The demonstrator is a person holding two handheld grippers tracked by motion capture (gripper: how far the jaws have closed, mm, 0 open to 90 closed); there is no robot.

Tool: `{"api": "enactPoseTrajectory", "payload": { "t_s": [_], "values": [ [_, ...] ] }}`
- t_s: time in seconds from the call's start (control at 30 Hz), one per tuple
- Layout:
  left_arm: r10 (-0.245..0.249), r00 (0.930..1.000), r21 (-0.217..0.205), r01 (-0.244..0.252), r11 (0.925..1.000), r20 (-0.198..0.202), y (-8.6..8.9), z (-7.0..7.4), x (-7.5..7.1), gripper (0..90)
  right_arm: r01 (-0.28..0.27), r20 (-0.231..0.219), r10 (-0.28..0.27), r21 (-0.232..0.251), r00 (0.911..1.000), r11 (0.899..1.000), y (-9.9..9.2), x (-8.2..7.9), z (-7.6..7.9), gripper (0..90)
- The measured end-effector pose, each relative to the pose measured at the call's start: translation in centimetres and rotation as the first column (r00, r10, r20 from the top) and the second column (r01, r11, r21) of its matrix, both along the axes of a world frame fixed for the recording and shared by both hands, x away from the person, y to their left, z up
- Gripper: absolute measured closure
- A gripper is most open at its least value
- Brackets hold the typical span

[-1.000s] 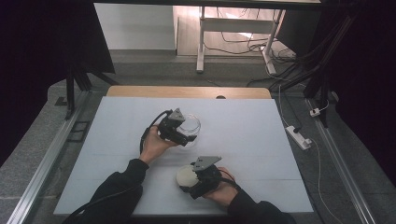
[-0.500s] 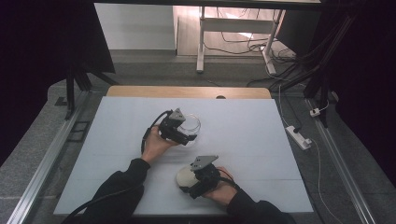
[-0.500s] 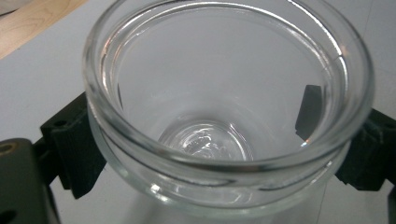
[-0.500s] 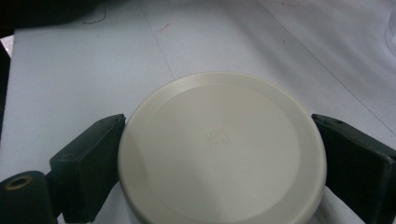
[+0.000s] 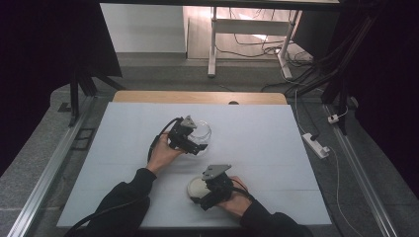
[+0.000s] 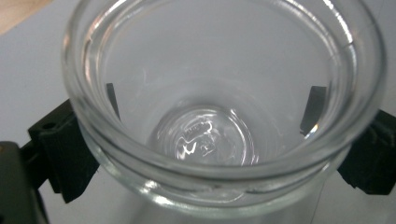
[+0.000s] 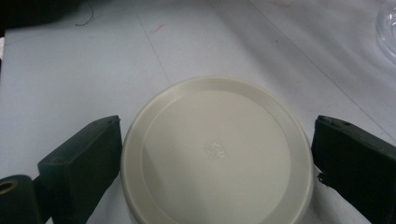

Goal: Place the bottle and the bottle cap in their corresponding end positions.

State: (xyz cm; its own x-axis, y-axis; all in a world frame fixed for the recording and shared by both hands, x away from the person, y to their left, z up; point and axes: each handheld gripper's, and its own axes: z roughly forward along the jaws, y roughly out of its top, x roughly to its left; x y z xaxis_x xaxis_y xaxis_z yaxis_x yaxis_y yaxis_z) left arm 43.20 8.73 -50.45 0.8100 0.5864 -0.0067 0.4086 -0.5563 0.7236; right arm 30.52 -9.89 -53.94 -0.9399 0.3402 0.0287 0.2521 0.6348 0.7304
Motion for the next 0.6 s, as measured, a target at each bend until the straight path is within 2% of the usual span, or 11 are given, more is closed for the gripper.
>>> {"api": "enactPoseTrajectory", "payload": {
  "t_s": [0.13, 0.3, 0.43, 0.6],
  "values": [
    [0.004, 1.0000, 0.025, -0.004, 0.9997, -0.005, 0.2, -0.1, -0.3, 2.9, 0.005, -0.004, -0.005, 0.009, 1.0000, 1.000, -0.1, -0.1, 0.3, 2.3],
    [0.009, 0.9997, 0.031, -0.008, 0.9995, -0.023, 0.9, -0.3, -0.7, 0.9, 0.014, 0.007, -0.014, 0.029, 0.9999, 0.999, -0.4, -0.1, 0.9, 2.2],
    [0.022, 0.9994, 0.024, -0.022, 0.9995, -0.025, 1.6, -0.4, -1.1, 0.0, 0.023, 0.008, -0.023, 0.037, 0.9997, 0.999, -0.6, 0.0, 1.1, 2.2],
    [0.022, 0.9995, -0.008, -0.022, 0.9997, -0.025, 2.1, -0.2, -1.9, 0.0, 0.035, 0.004, -0.035, 0.045, 0.9994, 0.998, -1.0, 0.1, 1.5, 2.1]
  ]
}}
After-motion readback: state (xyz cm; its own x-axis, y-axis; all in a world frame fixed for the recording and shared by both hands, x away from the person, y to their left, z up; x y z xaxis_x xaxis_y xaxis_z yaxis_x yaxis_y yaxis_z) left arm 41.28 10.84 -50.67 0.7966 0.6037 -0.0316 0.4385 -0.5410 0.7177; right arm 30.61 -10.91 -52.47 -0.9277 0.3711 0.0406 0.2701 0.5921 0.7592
